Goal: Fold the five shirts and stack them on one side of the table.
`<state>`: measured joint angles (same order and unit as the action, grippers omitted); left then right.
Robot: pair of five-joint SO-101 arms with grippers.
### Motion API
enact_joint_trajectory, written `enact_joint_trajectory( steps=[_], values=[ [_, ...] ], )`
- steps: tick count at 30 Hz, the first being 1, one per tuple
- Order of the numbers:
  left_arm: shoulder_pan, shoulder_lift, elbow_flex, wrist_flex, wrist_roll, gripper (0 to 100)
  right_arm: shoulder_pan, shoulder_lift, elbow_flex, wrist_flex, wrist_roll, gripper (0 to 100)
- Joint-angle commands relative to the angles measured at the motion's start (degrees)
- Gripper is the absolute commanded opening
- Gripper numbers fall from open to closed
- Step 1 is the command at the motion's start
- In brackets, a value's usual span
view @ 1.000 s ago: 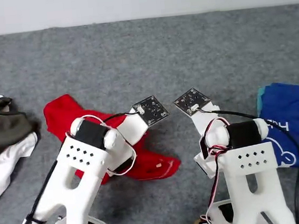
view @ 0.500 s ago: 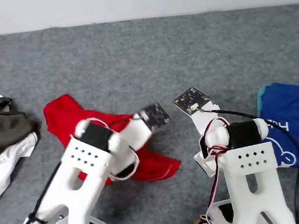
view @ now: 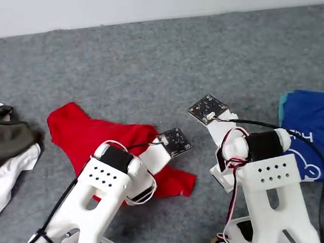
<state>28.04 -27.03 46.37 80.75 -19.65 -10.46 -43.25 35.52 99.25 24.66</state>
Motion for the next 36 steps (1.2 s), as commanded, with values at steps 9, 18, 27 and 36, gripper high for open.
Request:
enact_joint_trajectory(
  steps=[9,18,27,36],
  values=[
    [2.5,-1.6,-0.2,-3.5,2.2,13,-0.3,-0.6,-0.8,-0.7,-0.4,0.9],
    [2.4,-2.1,-0.8,-2.1,1.8,1,-0.3,-0.6,-0.8,-0.7,-0.4,0.9],
    [1.9,-2.2,-11.3,8.0,1.8,1,-0.3,-0.6,-0.8,-0.7,-0.4,0.9],
    [-27.0,-2.5,-35.7,19.9,-4.6,1,-0.3,-0.6,-0.8,-0.8,-0.4,0.9]
  ],
)
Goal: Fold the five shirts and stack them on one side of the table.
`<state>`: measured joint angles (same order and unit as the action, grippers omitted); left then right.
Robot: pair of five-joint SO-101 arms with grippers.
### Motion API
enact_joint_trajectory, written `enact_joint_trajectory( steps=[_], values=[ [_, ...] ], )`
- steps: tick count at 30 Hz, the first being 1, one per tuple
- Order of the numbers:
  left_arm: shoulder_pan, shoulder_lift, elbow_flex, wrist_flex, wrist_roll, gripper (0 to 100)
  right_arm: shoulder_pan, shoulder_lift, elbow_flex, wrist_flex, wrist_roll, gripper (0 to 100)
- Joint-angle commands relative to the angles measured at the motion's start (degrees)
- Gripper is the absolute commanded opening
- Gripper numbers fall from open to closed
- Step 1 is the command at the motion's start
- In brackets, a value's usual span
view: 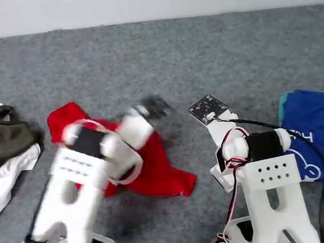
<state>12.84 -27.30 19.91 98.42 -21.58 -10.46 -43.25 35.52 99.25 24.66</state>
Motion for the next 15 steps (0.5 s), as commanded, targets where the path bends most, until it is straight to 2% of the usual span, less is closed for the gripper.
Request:
enact_joint_trajectory(
  steps=[1,6,12,15],
  values=[
    [-15.8,-2.8,-11.2,2.2,-3.4,1,-0.3,-0.6,-0.8,-1.5,-0.4,0.9],
    [-30.4,-7.4,-15.8,2.0,-9.0,1,-0.6,-0.6,-0.8,-5.3,-0.4,0.9],
    [-46.1,-11.4,-15.7,0.6,-8.9,1,-1.1,-0.5,-0.8,-11.0,-0.4,0.9],
    [-51.3,-11.1,-15.4,-0.1,-8.9,1,-5.2,-0.5,-0.8,-11.9,-0.4,0.9]
  ],
)
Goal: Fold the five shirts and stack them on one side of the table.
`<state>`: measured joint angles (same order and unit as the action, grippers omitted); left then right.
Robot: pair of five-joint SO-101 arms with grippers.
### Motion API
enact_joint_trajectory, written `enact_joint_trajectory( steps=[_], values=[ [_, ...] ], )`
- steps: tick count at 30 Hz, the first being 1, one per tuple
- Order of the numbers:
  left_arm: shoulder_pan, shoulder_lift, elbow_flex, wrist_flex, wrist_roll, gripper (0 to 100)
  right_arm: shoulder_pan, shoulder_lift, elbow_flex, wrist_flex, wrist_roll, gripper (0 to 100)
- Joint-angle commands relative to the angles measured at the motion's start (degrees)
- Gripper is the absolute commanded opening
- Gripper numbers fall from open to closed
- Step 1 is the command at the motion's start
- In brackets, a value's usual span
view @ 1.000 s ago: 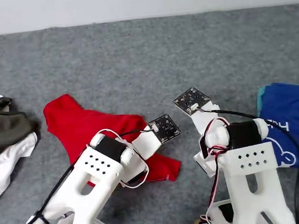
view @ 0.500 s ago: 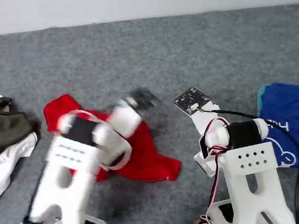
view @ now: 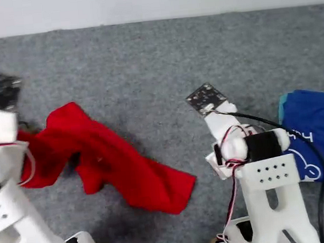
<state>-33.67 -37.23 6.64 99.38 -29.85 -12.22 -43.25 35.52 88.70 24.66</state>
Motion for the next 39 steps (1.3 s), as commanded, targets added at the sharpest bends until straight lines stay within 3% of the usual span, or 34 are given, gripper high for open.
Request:
enact_joint_trajectory(
  steps=[1,10,21,28,34,39],
  values=[
    [-5.5,-0.7,-1.6,-1.1,-0.6,1,-5.8,-0.4,-0.8,-1.5,-0.4,0.9],
    [-6.9,3.1,7.0,-7.3,4.0,1,-26.2,12.4,-1.6,-2.1,-2.5,0.9],
    [-12.7,3.3,8.2,-10.3,6.7,1,-39.4,35.7,-15.9,-4.3,-2.7,0.9],
    [-17.8,3.3,8.2,-12.5,6.7,1,-47.2,42.3,-23.9,-2.3,-2.8,0.9],
    [-17.8,3.3,8.2,-12.6,6.7,1,-44.5,51.9,-20.7,-7.3,-2.2,0.9],
    [-18.9,2.8,8.1,-12.4,6.7,1,-30.9,61.3,-25.2,-12.7,4.9,0.9]
  ],
)
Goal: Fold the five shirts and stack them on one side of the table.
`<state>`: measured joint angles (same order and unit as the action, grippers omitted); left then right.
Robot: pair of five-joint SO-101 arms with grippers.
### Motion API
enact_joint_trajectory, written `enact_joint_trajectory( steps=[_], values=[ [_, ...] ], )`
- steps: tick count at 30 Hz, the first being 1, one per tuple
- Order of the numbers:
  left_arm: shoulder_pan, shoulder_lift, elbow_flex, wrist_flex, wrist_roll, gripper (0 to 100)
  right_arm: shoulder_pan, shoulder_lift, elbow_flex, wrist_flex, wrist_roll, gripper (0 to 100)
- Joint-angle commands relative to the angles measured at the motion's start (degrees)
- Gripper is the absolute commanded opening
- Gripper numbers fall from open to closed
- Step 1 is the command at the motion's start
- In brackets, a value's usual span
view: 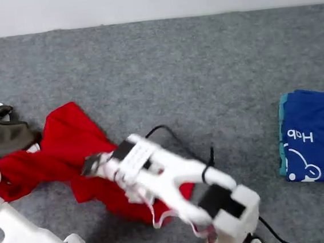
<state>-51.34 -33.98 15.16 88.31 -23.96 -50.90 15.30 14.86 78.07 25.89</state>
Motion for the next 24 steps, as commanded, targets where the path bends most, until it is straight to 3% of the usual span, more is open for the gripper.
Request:
enact_joint_trajectory(
  steps=[1,11,21,24],
  values=[
    [-1.9,-0.4,-0.5,-1.3,0.8,1,10.2,4.4,-7.0,-2.2,4.7,0.9],
    [-5.3,-0.4,-0.6,-1.1,0.8,1,23.0,18.2,-39.9,-0.7,11.5,0.9],
    [-5.0,-0.4,-0.3,-0.5,0.8,1,17.9,21.0,-59.9,23.7,11.3,0.9],
    [-4.9,-0.2,-0.3,-0.7,0.8,1,16.5,20.4,-60.5,25.0,7.2,0.9]
  ],
)
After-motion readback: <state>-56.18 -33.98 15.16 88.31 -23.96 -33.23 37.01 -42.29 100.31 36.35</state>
